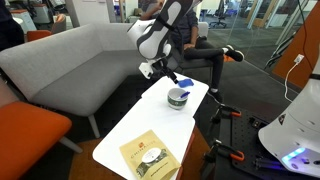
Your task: Put the pen in the cup
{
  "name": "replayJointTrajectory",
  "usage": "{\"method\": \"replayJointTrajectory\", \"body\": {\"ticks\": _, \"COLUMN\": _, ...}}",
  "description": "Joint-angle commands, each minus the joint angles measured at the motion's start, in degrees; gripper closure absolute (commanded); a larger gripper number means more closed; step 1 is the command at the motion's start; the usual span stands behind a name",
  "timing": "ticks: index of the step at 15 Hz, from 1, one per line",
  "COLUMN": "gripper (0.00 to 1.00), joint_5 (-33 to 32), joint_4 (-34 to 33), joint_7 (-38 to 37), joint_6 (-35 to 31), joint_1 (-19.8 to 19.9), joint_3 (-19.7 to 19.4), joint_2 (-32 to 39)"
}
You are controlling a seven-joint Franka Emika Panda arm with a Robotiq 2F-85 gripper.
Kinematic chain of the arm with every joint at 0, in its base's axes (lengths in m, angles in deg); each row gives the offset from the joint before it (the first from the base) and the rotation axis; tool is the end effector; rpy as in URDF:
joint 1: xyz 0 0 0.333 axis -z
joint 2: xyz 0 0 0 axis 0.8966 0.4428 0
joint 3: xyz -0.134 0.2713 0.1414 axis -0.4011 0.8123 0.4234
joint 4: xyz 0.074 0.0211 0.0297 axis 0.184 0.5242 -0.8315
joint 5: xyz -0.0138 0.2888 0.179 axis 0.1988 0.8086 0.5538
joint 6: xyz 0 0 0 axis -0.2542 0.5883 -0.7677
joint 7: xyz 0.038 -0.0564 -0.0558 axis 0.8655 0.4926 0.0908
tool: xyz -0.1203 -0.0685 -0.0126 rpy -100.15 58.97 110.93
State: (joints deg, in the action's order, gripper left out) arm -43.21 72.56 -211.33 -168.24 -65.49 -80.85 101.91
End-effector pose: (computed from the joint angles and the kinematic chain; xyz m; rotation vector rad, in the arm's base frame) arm 0.5227 -0.1389 0.1778 1.0595 -2.2879 0.1065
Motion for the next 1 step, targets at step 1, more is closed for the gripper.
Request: {"method": "replayJointTrajectory", "body": {"ticks": 1, "gripper": 0.00, "joint_5": 0.59, "joint_4": 11.18, "joint_7": 6.66, "joint_6": -10.78, "joint_1": 1.82, "joint_3": 1.16, "joint_2": -8.78}}
